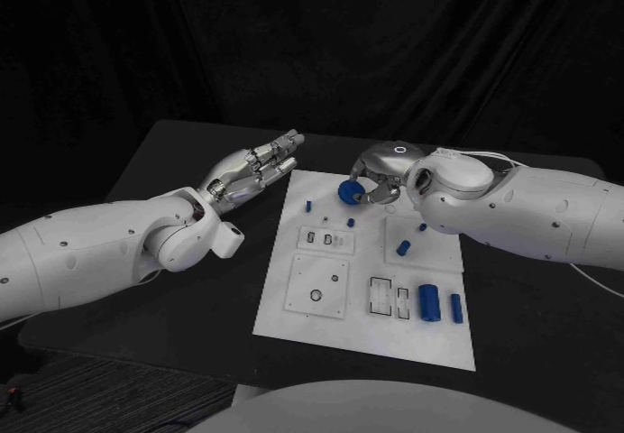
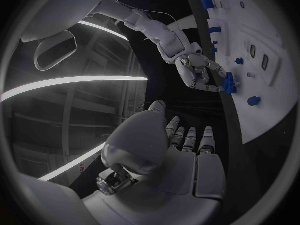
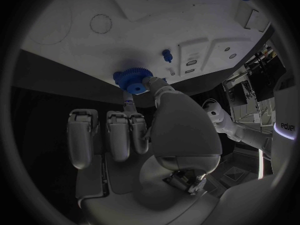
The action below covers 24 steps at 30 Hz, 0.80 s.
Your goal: Assemble the parts on the task board
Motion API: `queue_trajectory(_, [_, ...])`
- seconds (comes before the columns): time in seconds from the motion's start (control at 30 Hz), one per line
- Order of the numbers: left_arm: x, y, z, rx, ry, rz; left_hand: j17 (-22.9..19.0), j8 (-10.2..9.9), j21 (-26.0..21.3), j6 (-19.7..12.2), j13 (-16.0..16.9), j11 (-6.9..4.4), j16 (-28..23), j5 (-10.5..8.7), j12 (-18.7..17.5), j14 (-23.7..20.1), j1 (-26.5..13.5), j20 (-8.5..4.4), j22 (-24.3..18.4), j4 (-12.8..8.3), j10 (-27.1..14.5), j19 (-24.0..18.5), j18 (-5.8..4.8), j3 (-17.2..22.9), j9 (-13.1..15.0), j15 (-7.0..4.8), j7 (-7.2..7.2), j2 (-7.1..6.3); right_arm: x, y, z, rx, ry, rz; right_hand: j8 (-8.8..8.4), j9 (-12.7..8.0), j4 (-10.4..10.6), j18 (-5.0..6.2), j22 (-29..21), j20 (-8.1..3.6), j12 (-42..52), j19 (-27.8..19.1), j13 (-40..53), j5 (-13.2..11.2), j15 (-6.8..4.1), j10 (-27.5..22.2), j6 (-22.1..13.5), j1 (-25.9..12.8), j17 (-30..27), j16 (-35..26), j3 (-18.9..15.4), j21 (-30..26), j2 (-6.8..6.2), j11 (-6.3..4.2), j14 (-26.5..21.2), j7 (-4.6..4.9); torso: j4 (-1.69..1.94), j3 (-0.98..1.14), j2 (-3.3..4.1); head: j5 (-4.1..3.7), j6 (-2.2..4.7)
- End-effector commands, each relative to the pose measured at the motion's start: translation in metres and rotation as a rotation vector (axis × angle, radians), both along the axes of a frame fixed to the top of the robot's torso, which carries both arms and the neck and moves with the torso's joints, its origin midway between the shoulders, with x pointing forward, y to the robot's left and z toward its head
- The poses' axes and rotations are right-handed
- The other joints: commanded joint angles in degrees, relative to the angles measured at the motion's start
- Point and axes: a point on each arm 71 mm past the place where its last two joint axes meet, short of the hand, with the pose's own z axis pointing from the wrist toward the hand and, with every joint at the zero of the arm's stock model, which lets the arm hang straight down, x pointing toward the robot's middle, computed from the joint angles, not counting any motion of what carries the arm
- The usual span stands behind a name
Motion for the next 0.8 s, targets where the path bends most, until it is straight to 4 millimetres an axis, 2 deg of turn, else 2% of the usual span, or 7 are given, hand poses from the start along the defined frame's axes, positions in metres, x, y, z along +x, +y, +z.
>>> queue_trajectory(0.03, [-0.0006, -0.0026, 0.0007, -0.011, 0.000, -0.019, -0.08, -0.03, -0.19, -0.58, -0.05, 0.24, -0.21, 0.16, -0.38, -0.02, 0.14, 0.42, -0.09, 0.06, -0.09, -0.07, 0.88, 0.40, -0.07, 0.27, 0.03, 0.16, -0.0009, 0.0015, -0.0037, -0.020, 0.017, 0.009, 6.44, 21.35, -0.05, -0.31, 14.34, 0.07, 0.15, 4.75, 14.97, -0.25, 0.36, 5.96, 2.36, 0.16, 15.09, 0.15, 0.32, 0.12, 0.26, 0.59, 6.05, -1.90, 0.02, 0.00, 0.01, 0.07, -0.19])
queue_trajectory(0.23, [-0.0004, -0.0030, 0.0006, -0.011, 0.001, -0.022, -0.08, -0.03, -0.19, -0.58, -0.05, 0.24, -0.21, 0.16, -0.38, -0.02, 0.14, 0.42, -0.09, 0.06, -0.09, -0.07, 0.88, 0.40, -0.07, 0.27, 0.03, 0.16, -0.0007, 0.0034, -0.0071, -0.028, 0.028, 0.004, 5.84, 21.04, -0.12, -0.25, 14.27, 0.20, 0.15, 4.64, 14.97, -0.62, 0.51, 5.96, 1.99, 0.17, 15.09, 0.15, 0.55, -0.07, 0.19, 0.76, 6.05, -1.69, 0.00, -0.02, -0.02, 0.00, -0.33])
queue_trajectory(0.4, [-0.0002, -0.0031, 0.0005, -0.011, 0.002, -0.022, -0.08, -0.03, -0.19, -0.59, -0.05, 0.26, -0.21, 0.17, -0.38, -0.02, 0.15, 0.46, -0.09, 0.04, -0.09, -0.07, 0.88, 0.45, -0.07, 0.32, 0.06, 0.17, -0.0016, 0.0048, -0.0102, -0.034, 0.039, 0.004, 4.42, 20.11, -0.11, -0.16, 14.14, 0.47, 0.15, 4.44, 14.97, -1.80, 0.76, 5.96, 1.26, -0.07, 15.09, 0.15, 0.93, -0.41, 0.08, 1.04, 6.05, -1.39, -0.01, -0.02, -0.01, 0.09, -0.21])
queue_trajectory(0.53, [-0.0001, -0.0029, 0.0004, -0.010, 0.003, -0.022, -0.08, -0.03, -0.19, -0.59, -0.05, 0.26, -0.21, 0.17, -0.38, -0.02, 0.15, 0.46, -0.09, 0.04, -0.09, -0.07, 0.88, 0.45, -0.07, 0.32, 0.06, 0.17, -0.0022, 0.0060, -0.0118, -0.037, 0.045, 0.005, 2.79, 19.08, -0.20, -0.14, 14.13, 0.58, 0.15, 4.41, 14.97, -2.84, 0.76, 5.96, -0.03, -0.21, 15.09, 0.15, 1.25, -0.45, 0.00, 0.97, 6.05, -1.54, 0.00, -0.04, -0.02, 0.08, -0.21])
queue_trajectory(0.6, [-0.0001, -0.0030, 0.0003, -0.010, 0.003, -0.023, -0.08, -0.03, -0.19, -0.59, -0.05, 0.26, -0.21, 0.17, -0.38, -0.02, 0.15, 0.46, -0.09, 0.04, -0.09, -0.07, 0.88, 0.45, -0.07, 0.32, 0.06, 0.17, -0.0022, 0.0065, -0.0121, -0.038, 0.046, 0.005, 0.74, 17.77, -0.19, -0.13, 14.12, 0.56, 0.15, 4.39, 14.97, -3.46, 0.68, 5.96, -2.39, -0.40, 15.09, 0.15, 1.60, -0.49, -0.07, 0.84, 6.05, -1.76, 0.01, -0.04, -0.01, 0.08, -0.26])
queue_trajectory(0.8, [0.0000, -0.0033, 0.0000, -0.009, 0.006, -0.025, -0.08, -0.04, -0.19, -0.70, -0.05, 0.29, -0.21, 0.16, -0.38, -0.02, 0.18, 0.57, -0.09, 0.00, -0.09, -0.07, 0.86, 0.57, -0.08, 0.52, 0.11, 0.18, -0.0020, 0.0078, -0.0127, -0.041, 0.048, 0.004, -2.34, 15.15, -0.36, -0.03, 13.97, 0.46, 0.15, 4.17, 14.97, -4.86, 0.59, 5.96, -5.82, -0.59, 15.09, 0.15, 2.23, -0.88, -0.37, 0.77, 6.05, -1.79, 0.07, -0.04, -0.02, 0.03, -0.57])
